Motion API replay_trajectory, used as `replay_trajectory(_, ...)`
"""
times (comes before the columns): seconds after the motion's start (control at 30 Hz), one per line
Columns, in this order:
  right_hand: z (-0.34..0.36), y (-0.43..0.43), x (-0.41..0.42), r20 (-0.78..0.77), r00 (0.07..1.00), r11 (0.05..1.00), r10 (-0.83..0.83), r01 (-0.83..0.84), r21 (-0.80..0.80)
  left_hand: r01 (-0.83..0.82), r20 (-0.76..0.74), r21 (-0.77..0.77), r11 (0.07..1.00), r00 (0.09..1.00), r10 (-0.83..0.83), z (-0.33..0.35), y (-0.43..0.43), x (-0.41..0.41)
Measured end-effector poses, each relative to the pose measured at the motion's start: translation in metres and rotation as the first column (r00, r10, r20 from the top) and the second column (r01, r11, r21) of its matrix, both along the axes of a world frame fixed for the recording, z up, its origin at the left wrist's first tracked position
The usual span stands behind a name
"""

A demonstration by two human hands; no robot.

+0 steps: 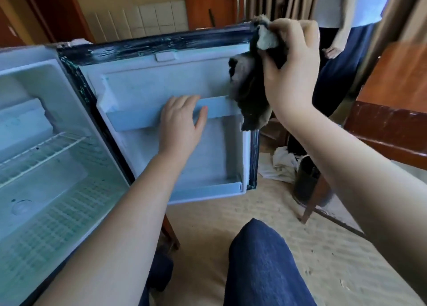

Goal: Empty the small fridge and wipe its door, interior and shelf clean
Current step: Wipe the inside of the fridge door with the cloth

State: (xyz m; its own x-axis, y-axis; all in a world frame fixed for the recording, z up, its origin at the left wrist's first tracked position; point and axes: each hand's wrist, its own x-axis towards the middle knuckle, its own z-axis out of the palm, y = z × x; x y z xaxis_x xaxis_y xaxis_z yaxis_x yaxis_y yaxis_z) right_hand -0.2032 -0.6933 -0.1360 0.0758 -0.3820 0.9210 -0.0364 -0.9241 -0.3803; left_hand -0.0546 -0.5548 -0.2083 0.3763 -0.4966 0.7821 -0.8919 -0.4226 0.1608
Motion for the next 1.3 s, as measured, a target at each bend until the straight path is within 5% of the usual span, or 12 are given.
replay_trajectory(0.07, 0.008, -0.003, 0.016, 0.024, 1.000, 0.999, 0.012, -0.013, 0.050, -0.001, -0.048, 0.006, 1.000, 0.999, 0.001, 0.005, 0.001, -0.002)
replay_trajectory(0.17, -0.028, -0.003, 0.042, -0.196, 0.977, 0.996, 0.086, -0.080, 0.040, 0.015, -0.066, 0.029, 0.999, 0.998, -0.013, 0.012, 0.004, -0.005)
replay_trajectory(0.27, -0.075, 0.006, 0.047, -0.340, 0.940, 0.991, 0.037, -0.079, -0.110, 0.034, -0.062, 0.027, 0.999, 0.998, -0.032, 0.009, 0.009, -0.003)
replay_trajectory(0.5, -0.074, 0.020, 0.044, -0.394, 0.908, 0.952, -0.144, 0.020, -0.304, 0.044, -0.029, -0.067, 0.997, 0.999, -0.046, 0.008, 0.007, -0.006)
replay_trajectory(0.67, -0.058, 0.063, 0.068, -0.516, 0.853, 0.970, -0.072, -0.061, -0.237, 0.034, -0.005, -0.047, 0.998, 0.999, -0.034, 0.011, 0.008, -0.006)
replay_trajectory(0.8, -0.052, 0.062, 0.065, -0.624, 0.781, 0.963, -0.035, -0.142, -0.231, 0.048, -0.014, 0.124, 0.991, 0.999, -0.046, 0.018, 0.019, -0.003)
replay_trajectory(0.97, -0.047, 0.030, 0.029, -0.755, 0.637, 0.936, -0.159, -0.146, -0.320, -0.055, 0.034, 0.198, 0.979, 0.998, 0.049, 0.020, 0.062, 0.016)
replay_trajectory(1.13, -0.041, 0.009, 0.032, -0.732, 0.676, 0.987, -0.091, -0.036, -0.156, -0.170, -0.090, 0.134, 0.976, 0.979, 0.183, 0.017, 0.101, 0.048)
replay_trajectory(1.3, -0.025, 0.042, 0.083, -0.740, 0.673, 0.982, -0.023, -0.124, -0.144, -0.153, -0.136, 0.061, 0.986, 0.978, 0.160, 0.020, 0.097, 0.048)
